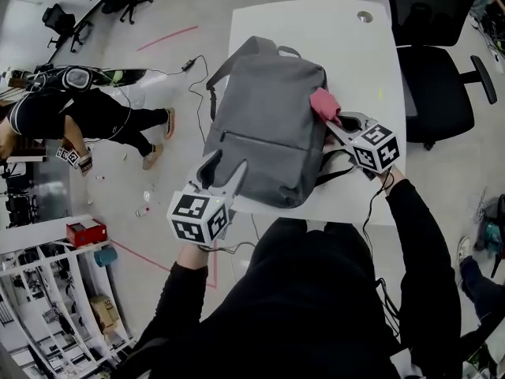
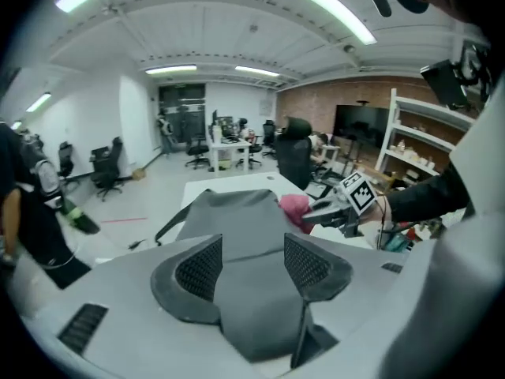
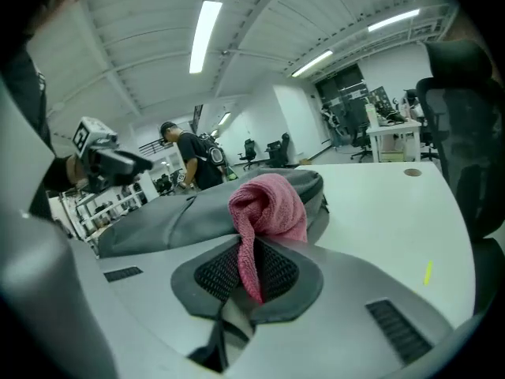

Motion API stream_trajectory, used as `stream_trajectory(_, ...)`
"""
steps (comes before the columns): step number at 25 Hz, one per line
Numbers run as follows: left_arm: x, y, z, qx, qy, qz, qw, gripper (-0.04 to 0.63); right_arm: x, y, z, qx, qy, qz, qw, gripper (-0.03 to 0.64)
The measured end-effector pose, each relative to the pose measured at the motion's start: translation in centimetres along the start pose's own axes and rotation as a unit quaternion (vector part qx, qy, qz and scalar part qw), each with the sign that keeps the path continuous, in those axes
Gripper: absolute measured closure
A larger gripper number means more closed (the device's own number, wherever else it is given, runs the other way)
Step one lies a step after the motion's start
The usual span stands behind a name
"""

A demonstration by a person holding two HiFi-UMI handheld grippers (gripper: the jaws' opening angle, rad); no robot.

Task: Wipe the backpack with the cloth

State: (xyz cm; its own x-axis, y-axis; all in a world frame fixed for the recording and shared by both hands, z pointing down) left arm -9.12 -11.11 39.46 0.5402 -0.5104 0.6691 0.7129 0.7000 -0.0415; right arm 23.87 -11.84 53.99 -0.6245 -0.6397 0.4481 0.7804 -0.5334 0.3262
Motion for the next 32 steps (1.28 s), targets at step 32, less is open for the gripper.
stream_trajectory(32,25.0,22.2,-7.7,0.473,-0.113,0.234,0.842,0.538,3.2,-17.8,5.0,-0.01,-0.002,-0.128,0.992,0.577)
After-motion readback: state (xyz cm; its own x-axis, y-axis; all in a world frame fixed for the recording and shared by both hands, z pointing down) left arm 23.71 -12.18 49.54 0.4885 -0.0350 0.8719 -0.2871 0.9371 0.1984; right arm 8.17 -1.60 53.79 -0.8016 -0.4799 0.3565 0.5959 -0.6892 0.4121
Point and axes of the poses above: the fingertips, and each gripper's own axes: x forward along the fingers, y to its right, z out of its underside, the point moved 10 cm from there along -x, backward along the fingers, and after that the axes turned 1 degree about -y, right-handed, at the moved point
